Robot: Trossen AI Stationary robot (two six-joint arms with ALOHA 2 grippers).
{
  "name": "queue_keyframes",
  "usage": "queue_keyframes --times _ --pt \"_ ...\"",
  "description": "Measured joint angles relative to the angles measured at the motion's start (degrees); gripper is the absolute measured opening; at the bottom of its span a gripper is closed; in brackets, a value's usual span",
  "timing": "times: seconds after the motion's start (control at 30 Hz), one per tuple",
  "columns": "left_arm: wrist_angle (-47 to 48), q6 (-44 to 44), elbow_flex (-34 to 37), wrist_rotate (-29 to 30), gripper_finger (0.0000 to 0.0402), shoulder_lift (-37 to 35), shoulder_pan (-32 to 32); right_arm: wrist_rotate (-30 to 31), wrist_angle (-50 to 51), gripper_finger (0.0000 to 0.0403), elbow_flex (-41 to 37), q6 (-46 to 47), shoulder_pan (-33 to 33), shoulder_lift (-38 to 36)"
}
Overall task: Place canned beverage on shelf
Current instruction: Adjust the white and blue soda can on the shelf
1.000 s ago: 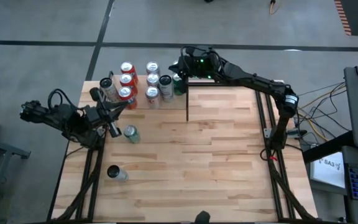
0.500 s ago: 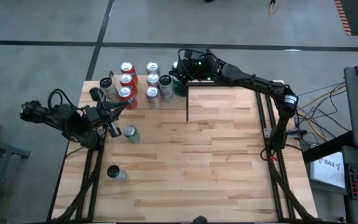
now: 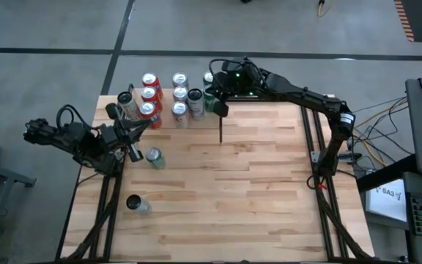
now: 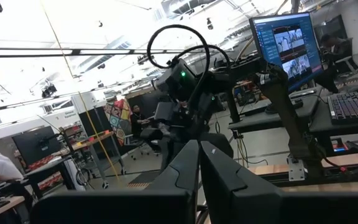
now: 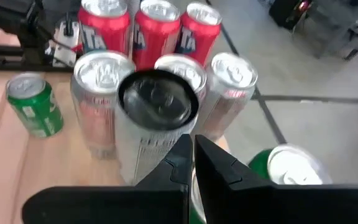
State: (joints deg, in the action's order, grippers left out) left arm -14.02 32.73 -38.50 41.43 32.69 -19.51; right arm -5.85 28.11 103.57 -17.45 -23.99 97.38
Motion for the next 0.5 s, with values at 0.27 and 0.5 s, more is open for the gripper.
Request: queue_keyframes --times 0.27,0.5 --pt "-0.02 0.02 0.00 0.00 0.0000 0.00 0.00 -0.02 1.54 0.0009 -0.37 0.33 1.44 0.98" --pt "-0.02 0.22 0.00 0.00 0.0000 0.02 0.00 -0.05 -0.65 0.0009 -0.46 0.35 1.77 1.75"
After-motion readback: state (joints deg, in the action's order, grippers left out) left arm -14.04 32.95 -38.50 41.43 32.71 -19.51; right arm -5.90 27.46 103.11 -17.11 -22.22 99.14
